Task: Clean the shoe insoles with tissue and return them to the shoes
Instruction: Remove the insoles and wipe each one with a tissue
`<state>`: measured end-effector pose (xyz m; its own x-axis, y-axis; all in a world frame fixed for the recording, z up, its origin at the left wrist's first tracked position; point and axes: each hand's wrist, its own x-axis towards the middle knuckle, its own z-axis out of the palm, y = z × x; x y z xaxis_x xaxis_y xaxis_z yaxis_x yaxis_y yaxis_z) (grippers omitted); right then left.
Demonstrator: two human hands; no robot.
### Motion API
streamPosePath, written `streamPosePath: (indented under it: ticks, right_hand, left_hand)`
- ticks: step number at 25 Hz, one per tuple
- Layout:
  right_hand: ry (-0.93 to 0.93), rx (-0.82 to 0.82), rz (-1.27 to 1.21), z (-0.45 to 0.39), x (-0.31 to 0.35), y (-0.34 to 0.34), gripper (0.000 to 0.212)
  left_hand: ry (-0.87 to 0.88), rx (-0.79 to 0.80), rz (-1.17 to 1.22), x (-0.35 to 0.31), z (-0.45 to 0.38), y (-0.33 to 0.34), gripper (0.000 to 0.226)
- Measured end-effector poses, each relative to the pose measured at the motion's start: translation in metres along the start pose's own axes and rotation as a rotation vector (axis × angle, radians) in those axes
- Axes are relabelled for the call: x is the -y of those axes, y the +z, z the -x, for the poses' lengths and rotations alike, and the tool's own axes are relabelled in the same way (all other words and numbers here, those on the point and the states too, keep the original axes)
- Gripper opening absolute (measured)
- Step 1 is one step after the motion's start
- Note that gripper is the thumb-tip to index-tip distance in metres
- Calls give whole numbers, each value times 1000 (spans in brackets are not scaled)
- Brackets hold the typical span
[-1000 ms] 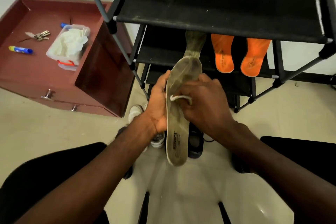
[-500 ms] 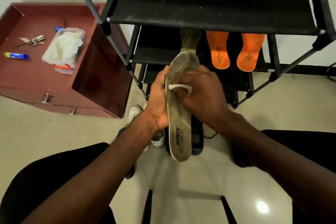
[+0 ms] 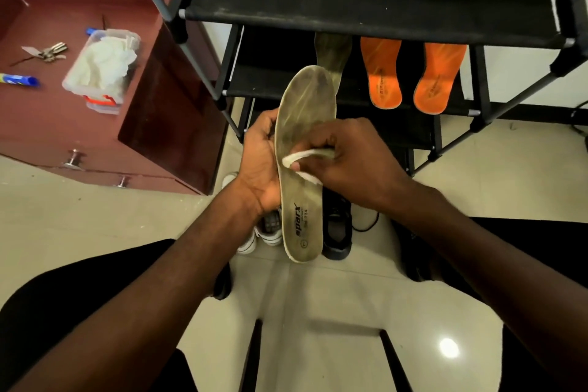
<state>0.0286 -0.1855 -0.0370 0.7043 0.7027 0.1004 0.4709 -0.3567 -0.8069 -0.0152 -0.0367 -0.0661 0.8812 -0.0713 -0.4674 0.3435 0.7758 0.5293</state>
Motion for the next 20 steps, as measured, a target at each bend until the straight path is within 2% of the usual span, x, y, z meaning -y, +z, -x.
streamPosePath:
  ticks: [2,4,5,7,10,13,20]
  right_hand:
    - [25,-90,-72,-2,-5,-6,12]
    - [7,-113,-56,-2,-3,-4,11]
    - [-4,-116,-28,-2,-2,-2,11]
    - [9,-151,-31,-3,-3,-4,12]
    - [161,-239,-201,-7,-5,-16,12]
    - [320,-221,-472,-10,-4,-24,13]
    - [544,-197,-824,-17,-7,-32,19]
  left_hand:
    - [19,45,-24,-6,2,5,58]
    - [32,119,-30,-10,2,8,80]
    - [43,132,-36,-10,0,8,83]
    - [51,120,-36,-8,-3,6,80]
    - [42,118,-44,-6,-5,-1,75]
    - [18,141,-51,-7,-5,-2,76]
    - [17,97,-65,-8,-7,0,75]
